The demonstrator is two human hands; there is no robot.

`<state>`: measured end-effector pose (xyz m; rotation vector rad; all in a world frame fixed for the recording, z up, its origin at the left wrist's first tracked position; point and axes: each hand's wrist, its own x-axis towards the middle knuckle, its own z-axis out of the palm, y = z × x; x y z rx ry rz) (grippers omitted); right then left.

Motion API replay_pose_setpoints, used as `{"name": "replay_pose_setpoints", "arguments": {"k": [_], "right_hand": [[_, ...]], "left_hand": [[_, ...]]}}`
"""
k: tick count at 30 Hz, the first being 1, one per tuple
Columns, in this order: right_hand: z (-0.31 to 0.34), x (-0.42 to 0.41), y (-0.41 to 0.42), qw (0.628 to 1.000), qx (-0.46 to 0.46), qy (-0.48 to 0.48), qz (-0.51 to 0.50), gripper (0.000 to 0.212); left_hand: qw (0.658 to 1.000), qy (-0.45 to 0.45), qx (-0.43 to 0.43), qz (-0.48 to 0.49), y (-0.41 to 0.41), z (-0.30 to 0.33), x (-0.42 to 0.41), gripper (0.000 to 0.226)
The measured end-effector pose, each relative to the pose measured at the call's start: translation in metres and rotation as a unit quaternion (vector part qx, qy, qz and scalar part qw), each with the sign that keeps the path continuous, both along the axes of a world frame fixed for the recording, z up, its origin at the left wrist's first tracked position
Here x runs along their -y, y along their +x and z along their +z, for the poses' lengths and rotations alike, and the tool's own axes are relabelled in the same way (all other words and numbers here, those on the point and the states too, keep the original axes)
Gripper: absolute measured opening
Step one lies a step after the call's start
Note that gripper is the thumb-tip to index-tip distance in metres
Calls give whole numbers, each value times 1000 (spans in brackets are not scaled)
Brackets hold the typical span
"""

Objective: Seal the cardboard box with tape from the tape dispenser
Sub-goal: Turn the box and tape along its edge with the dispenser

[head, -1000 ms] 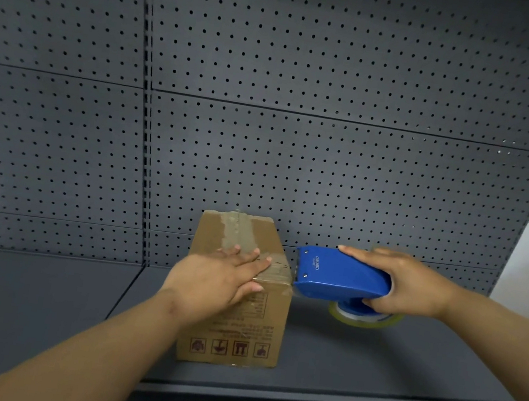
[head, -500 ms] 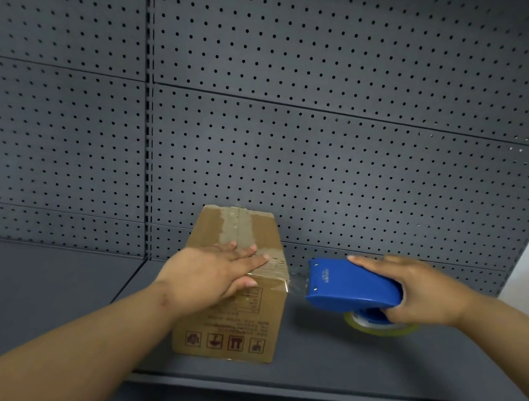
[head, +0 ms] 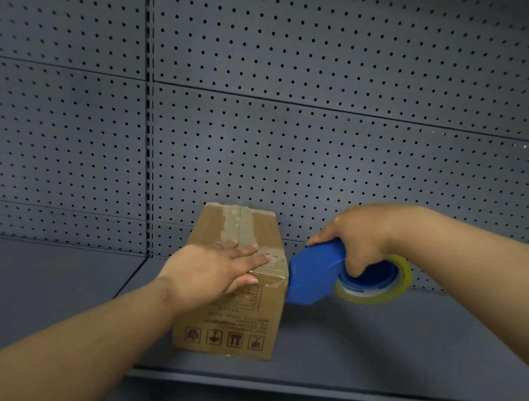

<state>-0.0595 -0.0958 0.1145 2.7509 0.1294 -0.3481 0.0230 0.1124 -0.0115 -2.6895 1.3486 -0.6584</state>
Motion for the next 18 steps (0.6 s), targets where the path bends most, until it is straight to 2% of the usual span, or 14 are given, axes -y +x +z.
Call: {"name": "replay_pose_setpoints", "arguments": {"k": [3, 6, 7, 10, 14, 16, 18], "right_hand": [[2, -10, 5, 999, 12, -46, 1, 68], [-29, -8, 2, 979, -17, -199, 35, 72], [-45, -1, 2, 976, -33, -211, 33, 77], [-64, 20, 0, 994, 2, -112, 11, 78], [-61, 35, 4, 987, 158, -13, 17, 68], [-57, 40, 6, 979, 203, 22, 7, 68], [-51, 45, 5, 970, 239, 44, 3, 68]], "left_hand": [[1000, 5, -5, 4, 0, 2, 0, 90], [1000, -4, 1, 2, 2, 2, -4, 97], [1000, -7, 1, 3, 5, 1, -5, 96], [1000, -6, -1, -11, 7, -1, -7, 93], [999, -15, 13, -38, 5, 4, -9, 84], [999, 8, -3, -46, 9, 7, -17, 72], [998, 25, -55, -34, 12, 11, -29, 56]]}}
